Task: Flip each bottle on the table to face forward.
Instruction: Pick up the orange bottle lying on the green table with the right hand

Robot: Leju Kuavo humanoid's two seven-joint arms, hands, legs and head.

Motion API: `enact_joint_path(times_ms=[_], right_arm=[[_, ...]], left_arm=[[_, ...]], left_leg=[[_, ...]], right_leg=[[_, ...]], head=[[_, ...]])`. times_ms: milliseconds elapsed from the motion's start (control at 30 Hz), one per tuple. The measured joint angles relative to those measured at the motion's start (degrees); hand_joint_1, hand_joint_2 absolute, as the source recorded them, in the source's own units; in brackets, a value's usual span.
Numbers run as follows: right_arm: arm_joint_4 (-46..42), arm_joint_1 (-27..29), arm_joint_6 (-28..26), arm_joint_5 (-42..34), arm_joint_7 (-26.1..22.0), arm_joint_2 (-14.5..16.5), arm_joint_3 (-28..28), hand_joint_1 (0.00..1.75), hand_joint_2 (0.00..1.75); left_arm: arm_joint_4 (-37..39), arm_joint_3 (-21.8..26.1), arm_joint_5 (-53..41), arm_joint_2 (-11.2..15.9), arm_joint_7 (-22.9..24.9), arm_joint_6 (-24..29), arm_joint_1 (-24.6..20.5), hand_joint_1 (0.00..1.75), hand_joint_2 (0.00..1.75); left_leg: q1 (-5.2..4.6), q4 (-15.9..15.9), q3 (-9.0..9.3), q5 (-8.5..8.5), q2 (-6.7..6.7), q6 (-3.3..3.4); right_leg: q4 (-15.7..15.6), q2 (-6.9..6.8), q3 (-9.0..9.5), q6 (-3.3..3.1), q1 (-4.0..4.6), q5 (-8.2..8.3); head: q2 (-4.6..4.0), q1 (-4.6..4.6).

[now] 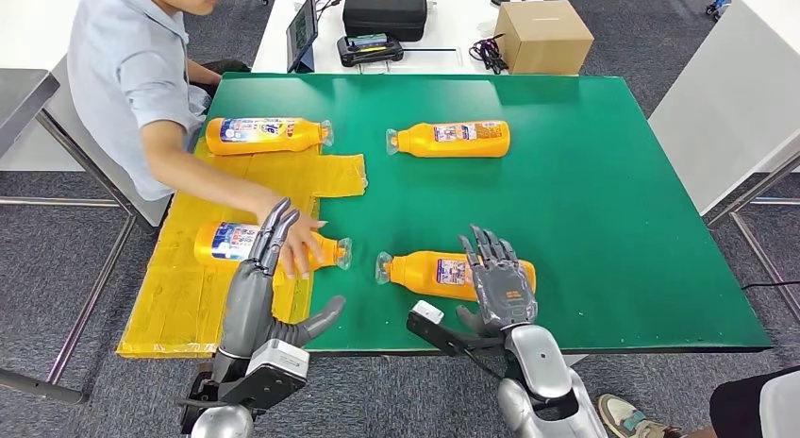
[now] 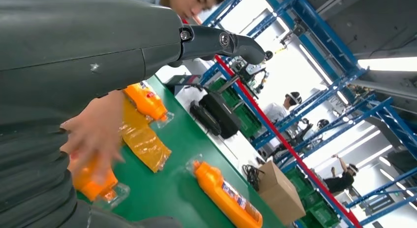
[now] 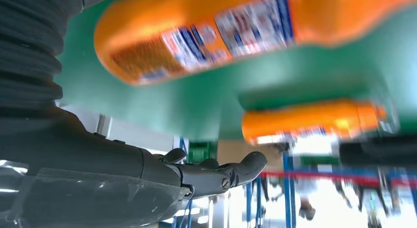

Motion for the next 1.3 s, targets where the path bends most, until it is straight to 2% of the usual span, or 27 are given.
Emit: enact_joint_path(times_ms=[267,500,767,1000,1300], right_arm=[[8.4,-5.6,2.1,1.6,2.8,-2.8,-0.5,0.0,1.75],[14.4,-10.0,2.7,2.9,4.1,-2.9,-1.1,0.0,1.75],[17.4,-11.9,2.9,3.1,4.2,-2.8,-1.5,0.0,1.75],[22.8,-14.3,5.2,-3.7,0.5,-3.3,-2.4,0.0,1.75],[31.4,-19.4,7.9,-11.0,-3.3,-6.8,-1.9,0.0,1.75]], left_arm=[[1.2,-0.4,0.5,-0.1,0.1,-1.4,-0.4,0.0,1.75],[2.6,-1.3,0.6,-0.1,0.1,-2.2,-1.0,0.0,1.75],[3.3,-1.7,0.6,-0.1,0.1,-2.3,-1.3,0.0,1.75],[4.6,-2.4,0.1,0.1,-0.1,-2.7,-2.2,0.0,1.75],[7.2,-4.1,0.7,0.5,-0.3,-4.2,-3.9,0.0,1.75]], left_leg=[[0.01,0.0,0.02,0.01,0.01,0.0],[0.01,0.0,0.01,0.01,0.01,0.0],[0.01,0.0,0.0,0.01,0.01,0.0],[0.01,0.0,0.02,0.01,0.01,0.0],[0.01,0.0,0.27,0.01,0.0,0.01]], right_leg=[[0.0,0.0,-0.01,0.01,0.01,0.01],[0.0,-0.01,-0.03,0.01,0.02,0.01],[0.0,0.0,-0.02,0.01,0.01,0.01],[0.0,0.0,-0.02,0.01,0.01,0.01],[0.0,-0.01,0.24,0.01,0.01,0.01]], head=[[0.0,-0.01],[0.0,-0.02],[0.0,-0.03],[0.0,-0.03],[0.0,-0.02]])
